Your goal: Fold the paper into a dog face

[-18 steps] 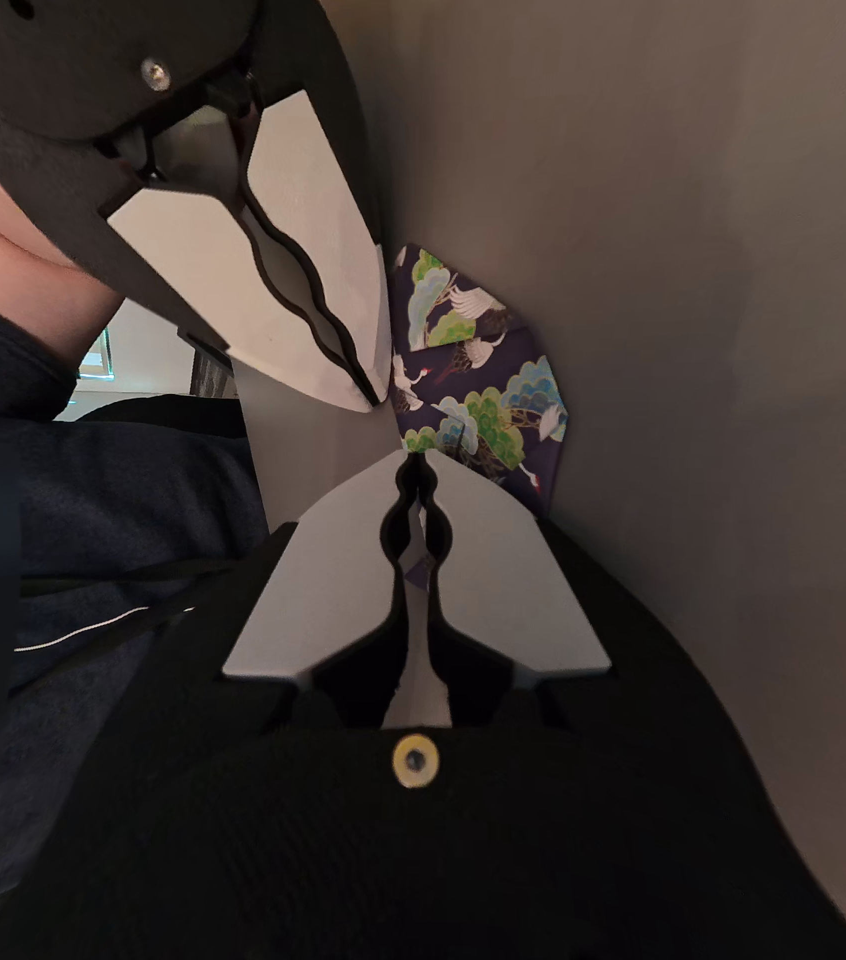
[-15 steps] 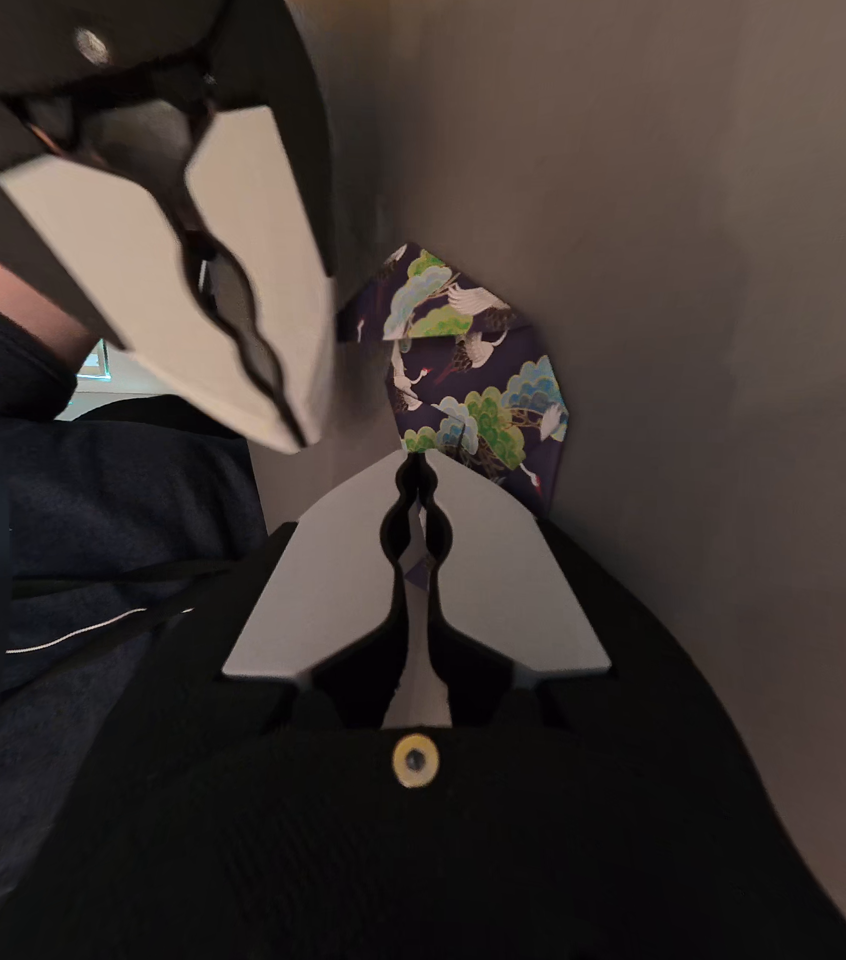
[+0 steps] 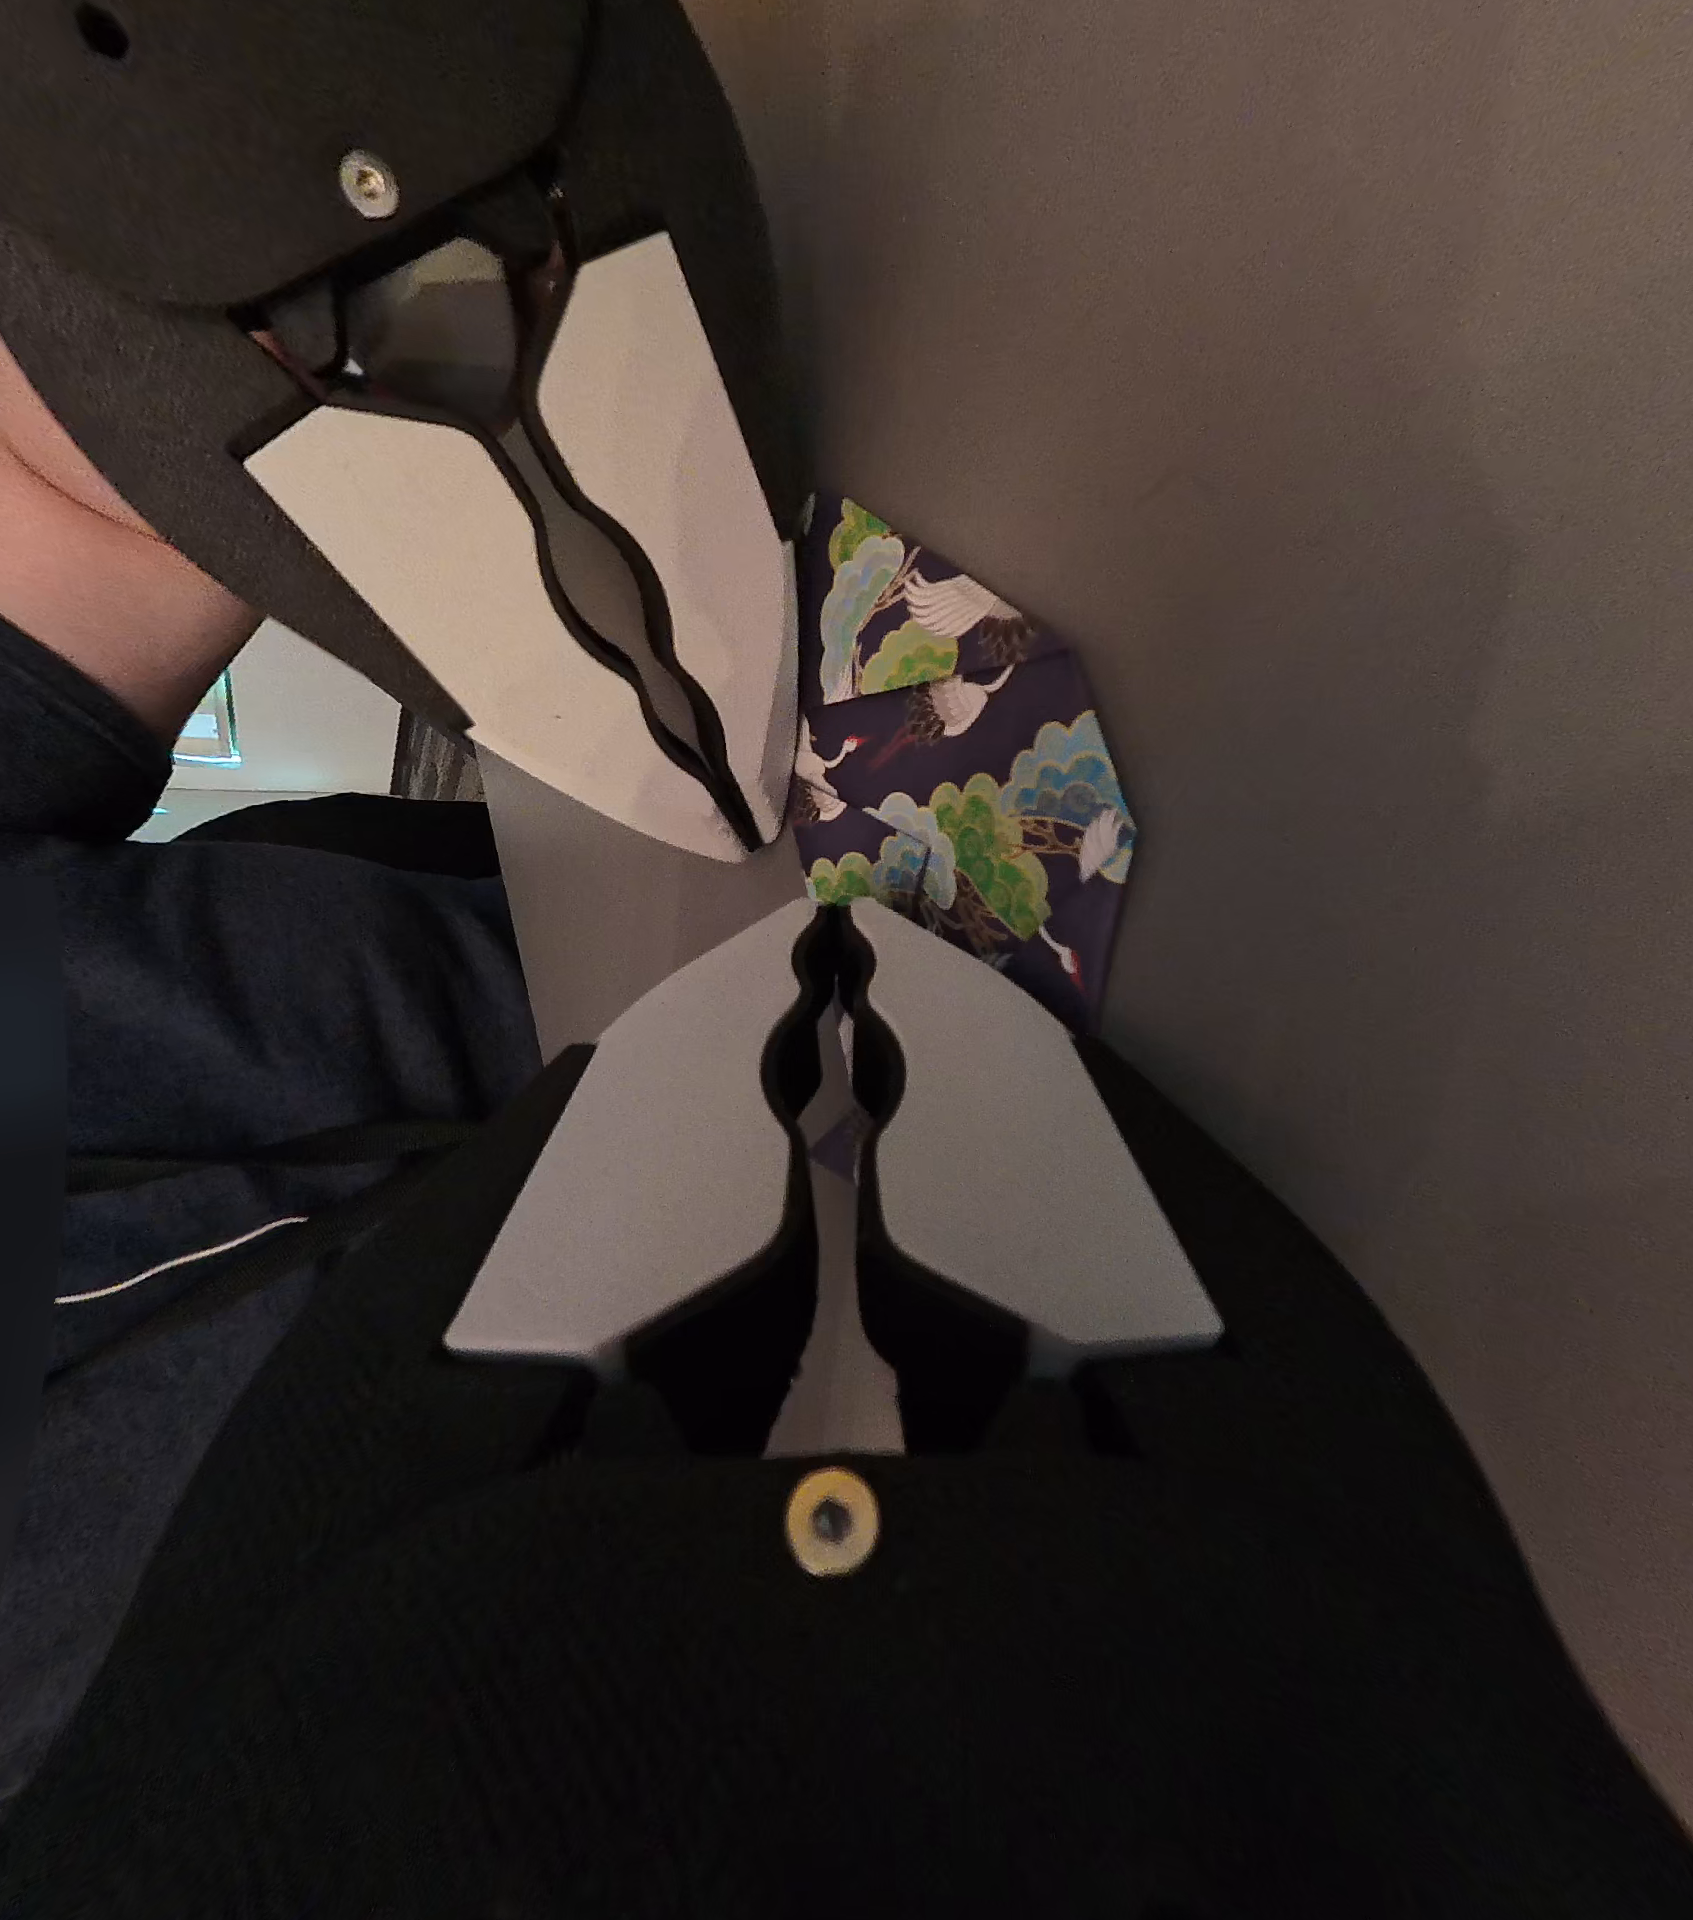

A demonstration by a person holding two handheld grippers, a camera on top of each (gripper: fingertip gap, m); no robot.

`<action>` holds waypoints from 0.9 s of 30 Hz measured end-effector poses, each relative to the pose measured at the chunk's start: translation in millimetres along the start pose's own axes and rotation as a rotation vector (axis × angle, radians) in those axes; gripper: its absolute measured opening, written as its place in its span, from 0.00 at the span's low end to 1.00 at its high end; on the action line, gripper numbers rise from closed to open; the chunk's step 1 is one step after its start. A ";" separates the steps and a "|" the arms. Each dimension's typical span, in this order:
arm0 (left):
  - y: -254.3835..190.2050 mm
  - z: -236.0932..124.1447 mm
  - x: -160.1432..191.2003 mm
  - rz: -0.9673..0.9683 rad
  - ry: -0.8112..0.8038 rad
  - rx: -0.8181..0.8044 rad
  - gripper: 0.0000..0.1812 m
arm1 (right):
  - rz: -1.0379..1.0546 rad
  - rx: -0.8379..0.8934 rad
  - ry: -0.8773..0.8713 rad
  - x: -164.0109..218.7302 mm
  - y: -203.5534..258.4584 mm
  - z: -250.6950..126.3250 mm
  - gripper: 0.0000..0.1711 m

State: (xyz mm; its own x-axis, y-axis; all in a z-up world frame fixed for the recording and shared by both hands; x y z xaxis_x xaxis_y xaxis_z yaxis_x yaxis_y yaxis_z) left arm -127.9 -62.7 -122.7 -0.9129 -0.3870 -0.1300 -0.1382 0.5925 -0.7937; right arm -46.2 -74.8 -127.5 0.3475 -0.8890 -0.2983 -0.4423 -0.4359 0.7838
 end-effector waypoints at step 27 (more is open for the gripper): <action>6.0 -2.7 -0.9 -0.047 0.012 0.134 0.00 | 0.024 -0.040 0.215 -6.3 14.7 23.6 0.01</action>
State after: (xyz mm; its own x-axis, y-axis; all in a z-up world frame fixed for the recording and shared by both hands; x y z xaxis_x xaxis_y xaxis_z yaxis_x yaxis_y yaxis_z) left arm -129.0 -56.8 -125.7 -0.9111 -0.4034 -0.0847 -0.1290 0.4742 -0.8709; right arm -74.4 -78.9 -126.9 0.5074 -0.8468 -0.1592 -0.4213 -0.4050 0.8115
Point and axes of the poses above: each gripper's, where its closed fingertips meet, z out along the fingers, x out of its underside, y = z × x across the jaws, the point moved 5 cm from there along -z, back along the fingers, and after that the axes turned 4 degrees about -z, right-handed, at the moved point
